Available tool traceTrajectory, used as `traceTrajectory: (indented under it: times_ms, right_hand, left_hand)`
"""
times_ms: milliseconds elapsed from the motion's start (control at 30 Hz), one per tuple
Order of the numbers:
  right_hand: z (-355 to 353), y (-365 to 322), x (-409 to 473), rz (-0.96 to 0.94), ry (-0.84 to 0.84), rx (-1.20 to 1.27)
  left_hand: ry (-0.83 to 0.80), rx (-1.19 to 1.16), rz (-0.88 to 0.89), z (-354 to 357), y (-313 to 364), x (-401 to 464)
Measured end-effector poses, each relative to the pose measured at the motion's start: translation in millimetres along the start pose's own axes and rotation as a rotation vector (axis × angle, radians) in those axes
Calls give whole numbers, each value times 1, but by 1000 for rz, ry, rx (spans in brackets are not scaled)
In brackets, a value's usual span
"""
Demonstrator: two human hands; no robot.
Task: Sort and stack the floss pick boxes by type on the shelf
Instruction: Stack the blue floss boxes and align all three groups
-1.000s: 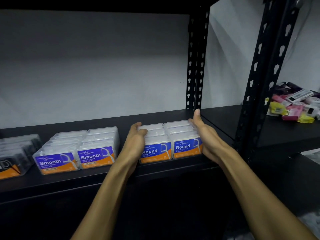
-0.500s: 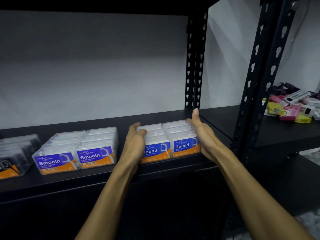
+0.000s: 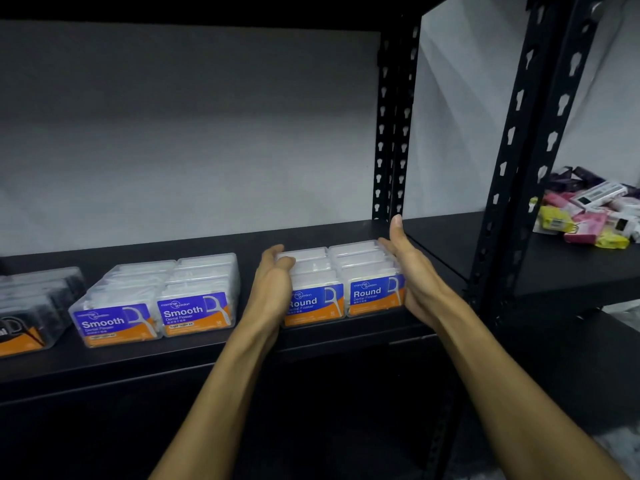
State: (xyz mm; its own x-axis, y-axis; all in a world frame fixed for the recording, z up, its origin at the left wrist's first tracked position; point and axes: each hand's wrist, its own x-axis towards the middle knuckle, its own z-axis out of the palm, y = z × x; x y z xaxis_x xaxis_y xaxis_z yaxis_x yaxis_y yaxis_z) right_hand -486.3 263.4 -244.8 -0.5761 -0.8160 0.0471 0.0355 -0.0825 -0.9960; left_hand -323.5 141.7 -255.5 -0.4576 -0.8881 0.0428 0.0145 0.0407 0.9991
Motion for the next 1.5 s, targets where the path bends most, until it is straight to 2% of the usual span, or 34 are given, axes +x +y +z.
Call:
traceTrajectory:
  times_ms: [200,400,700,833,900,967,1033,1100,1167,1233,1333,1500]
  right_hand:
    - [1,1,1,-14,27,-2]
    - [0,-3,-5,-2,-22,58]
    - [-2,1,0,38,-34,17]
    - [-7,4,1,46,27,206]
    - [-13,5,0,26,67,329]
    - [-18,4,-2,-19,94,347]
    - [-21,0,-7,-104,86,191]
    - [-24,-9,-12,-207,22,-135]
    - [-27,-24,-13,-257,-91,-473]
    - [-28,-39,-12,-228,-201,-767]
    - [-20,-54,-2,-162,-324,-1097]
    - [-7,-61,20,-66,-421,-1364]
  left_hand:
    - [-5,19,-1,-1,-2,2]
    - [-21,85,18,-2,0,3]
    - [-25,88,31,-3,-1,3]
    - [-26,115,45,-4,2,0]
    - [-15,172,96,-5,5,-3]
    - [0,225,171,-8,8,-4]
    - [3,245,260,-14,11,-4]
    - [-21,336,334,-19,18,-2]
    - [-107,534,420,-21,30,-4]
    - [-242,797,483,-22,43,-4]
    - [-408,1076,461,-23,53,2]
    - [-486,1298,521,-14,43,11]
